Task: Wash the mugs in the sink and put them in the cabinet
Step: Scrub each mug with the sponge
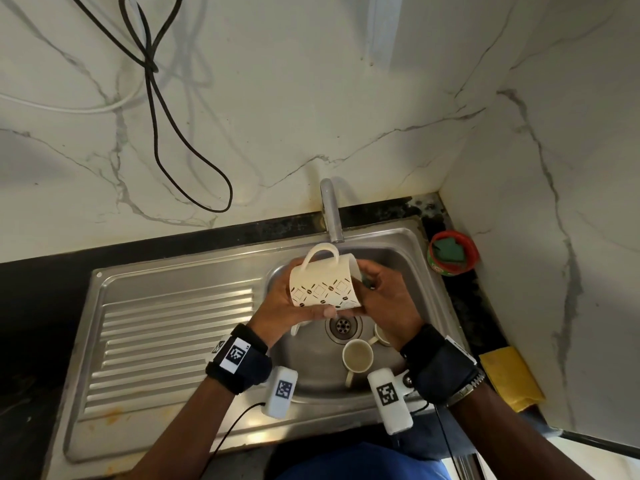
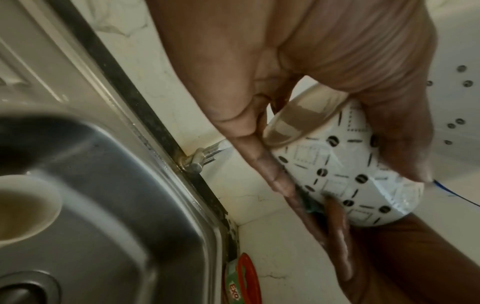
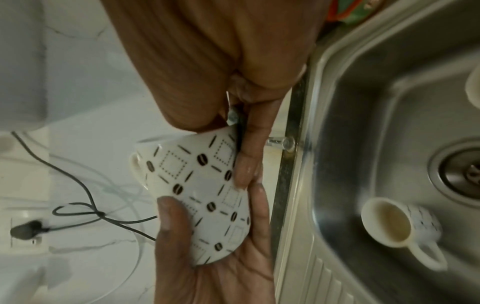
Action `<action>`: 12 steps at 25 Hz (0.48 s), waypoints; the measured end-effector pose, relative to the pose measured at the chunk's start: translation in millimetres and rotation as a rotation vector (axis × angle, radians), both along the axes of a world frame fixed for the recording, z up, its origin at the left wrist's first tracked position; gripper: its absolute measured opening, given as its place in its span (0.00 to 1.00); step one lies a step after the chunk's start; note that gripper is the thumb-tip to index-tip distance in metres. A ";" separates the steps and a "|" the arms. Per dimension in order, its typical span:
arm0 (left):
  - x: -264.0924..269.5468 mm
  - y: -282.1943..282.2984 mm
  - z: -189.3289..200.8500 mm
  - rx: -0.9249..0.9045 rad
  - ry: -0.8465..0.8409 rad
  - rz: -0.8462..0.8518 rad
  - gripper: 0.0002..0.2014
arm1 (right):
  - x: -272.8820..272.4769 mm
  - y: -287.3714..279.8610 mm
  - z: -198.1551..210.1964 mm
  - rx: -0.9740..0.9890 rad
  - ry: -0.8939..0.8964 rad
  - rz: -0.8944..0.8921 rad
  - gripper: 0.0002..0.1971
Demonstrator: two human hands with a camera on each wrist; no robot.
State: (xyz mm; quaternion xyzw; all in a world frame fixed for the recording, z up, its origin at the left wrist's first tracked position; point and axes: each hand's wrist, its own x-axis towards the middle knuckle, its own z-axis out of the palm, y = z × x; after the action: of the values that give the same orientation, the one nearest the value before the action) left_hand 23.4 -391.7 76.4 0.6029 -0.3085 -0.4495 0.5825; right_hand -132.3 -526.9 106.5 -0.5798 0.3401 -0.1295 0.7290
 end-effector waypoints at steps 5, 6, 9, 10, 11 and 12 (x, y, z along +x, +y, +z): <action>2.1 -0.9 3.4 0.038 -0.043 0.155 0.38 | -8.2 -21.4 11.3 -0.660 0.123 -0.195 0.07; 5.0 -1.9 4.3 0.071 -0.128 0.139 0.37 | -6.3 -20.4 22.9 -0.839 0.095 -0.208 0.09; 3.9 -6.8 10.8 0.123 -0.358 0.050 0.37 | 9.6 -3.3 44.8 -1.067 0.062 -0.013 0.17; 2.5 -8.5 12.5 0.116 -0.389 0.045 0.36 | 13.8 3.4 45.7 -1.130 0.110 0.070 0.19; 1.5 -10.0 13.7 0.102 -0.413 0.050 0.36 | 15.8 10.1 43.9 -1.205 0.159 0.141 0.20; 0.8 -10.8 14.0 0.089 -0.440 0.059 0.35 | 15.3 17.2 41.5 -1.262 0.184 0.196 0.21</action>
State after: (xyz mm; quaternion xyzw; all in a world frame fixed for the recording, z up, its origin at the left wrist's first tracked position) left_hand 24.2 -402.5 90.4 0.7202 -0.3904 -0.3030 0.4869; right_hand -117.0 -509.8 147.9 -0.9341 0.2052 -0.1873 0.2240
